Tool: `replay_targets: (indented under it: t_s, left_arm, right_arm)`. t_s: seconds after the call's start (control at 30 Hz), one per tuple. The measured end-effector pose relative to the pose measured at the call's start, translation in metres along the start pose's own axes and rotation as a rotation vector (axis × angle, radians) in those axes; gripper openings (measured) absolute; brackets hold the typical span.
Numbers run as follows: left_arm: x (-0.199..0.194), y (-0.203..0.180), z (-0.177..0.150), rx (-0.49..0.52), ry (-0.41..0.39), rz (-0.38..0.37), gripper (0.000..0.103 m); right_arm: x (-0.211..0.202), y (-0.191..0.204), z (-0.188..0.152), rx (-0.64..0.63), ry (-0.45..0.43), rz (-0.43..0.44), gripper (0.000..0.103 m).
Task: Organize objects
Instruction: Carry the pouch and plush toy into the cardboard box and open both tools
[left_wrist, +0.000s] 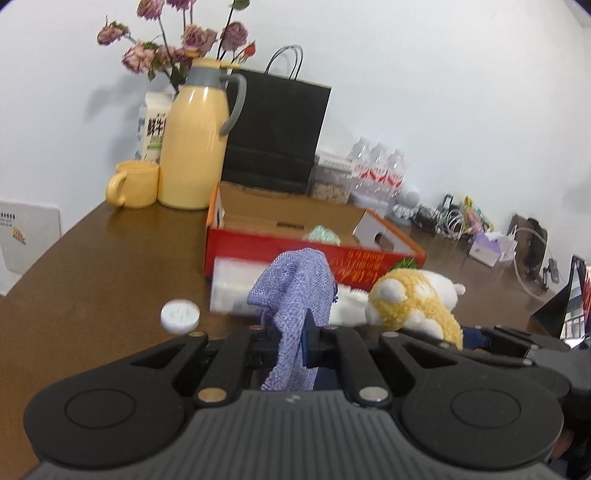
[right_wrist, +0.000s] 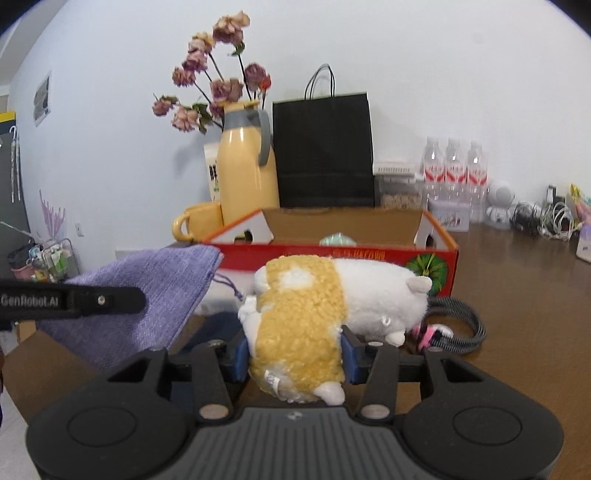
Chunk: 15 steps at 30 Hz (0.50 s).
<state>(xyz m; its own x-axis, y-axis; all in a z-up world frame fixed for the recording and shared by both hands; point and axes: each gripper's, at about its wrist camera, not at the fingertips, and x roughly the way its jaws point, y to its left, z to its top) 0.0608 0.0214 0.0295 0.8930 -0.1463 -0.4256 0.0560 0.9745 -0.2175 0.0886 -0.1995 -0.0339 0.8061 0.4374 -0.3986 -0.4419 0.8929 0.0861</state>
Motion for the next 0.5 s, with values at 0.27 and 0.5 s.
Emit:
replay_targets:
  t_s: [0.27,0.5]
  left_arm:
    - [0.017,-0.023,0.052,0.047,-0.086,-0.019,0.008]
    - [0.066,-0.026,0.096,0.028,-0.110,-0.017,0.008]
  right_arm:
    - [0.011,-0.007,0.039,-0.052,-0.079,-0.001,0.046]
    - [0.051,-0.024,0.082,-0.075,-0.130,-0.023,0.046]
